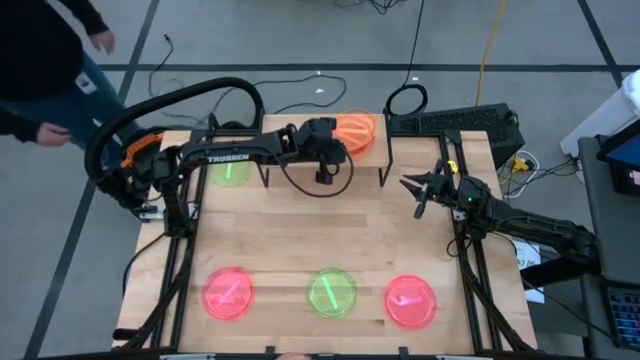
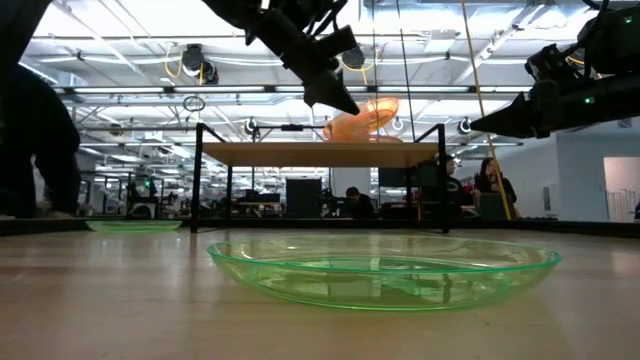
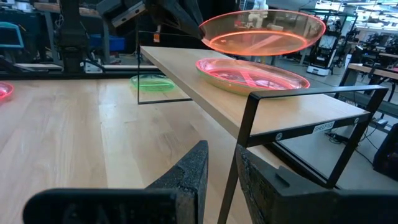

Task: Place and stack plates onto a shelf
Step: Stack the orange plate on top of the pink plate on the shelf

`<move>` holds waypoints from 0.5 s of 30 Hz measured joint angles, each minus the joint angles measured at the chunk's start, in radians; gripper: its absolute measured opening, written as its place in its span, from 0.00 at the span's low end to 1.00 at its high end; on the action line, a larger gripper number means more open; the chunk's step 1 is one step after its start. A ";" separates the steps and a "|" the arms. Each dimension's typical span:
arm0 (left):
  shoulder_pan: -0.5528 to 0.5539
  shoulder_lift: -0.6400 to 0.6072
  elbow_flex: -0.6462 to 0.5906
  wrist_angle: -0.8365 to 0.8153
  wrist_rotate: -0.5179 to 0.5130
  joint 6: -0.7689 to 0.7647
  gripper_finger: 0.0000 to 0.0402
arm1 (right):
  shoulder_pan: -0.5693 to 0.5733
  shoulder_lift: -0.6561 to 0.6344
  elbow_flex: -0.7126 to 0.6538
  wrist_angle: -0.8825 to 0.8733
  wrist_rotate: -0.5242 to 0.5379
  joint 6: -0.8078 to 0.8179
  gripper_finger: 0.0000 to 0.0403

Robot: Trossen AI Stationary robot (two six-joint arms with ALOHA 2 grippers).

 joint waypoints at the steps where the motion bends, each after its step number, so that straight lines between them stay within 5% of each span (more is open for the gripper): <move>1: 0.000 0.000 0.000 0.000 -0.001 0.004 0.04 | 0.000 0.000 0.000 0.000 0.000 0.000 0.17; 15: 0.015 0.065 -0.001 0.009 -0.008 0.035 0.05 | 0.000 0.000 0.000 0.000 0.000 0.000 0.17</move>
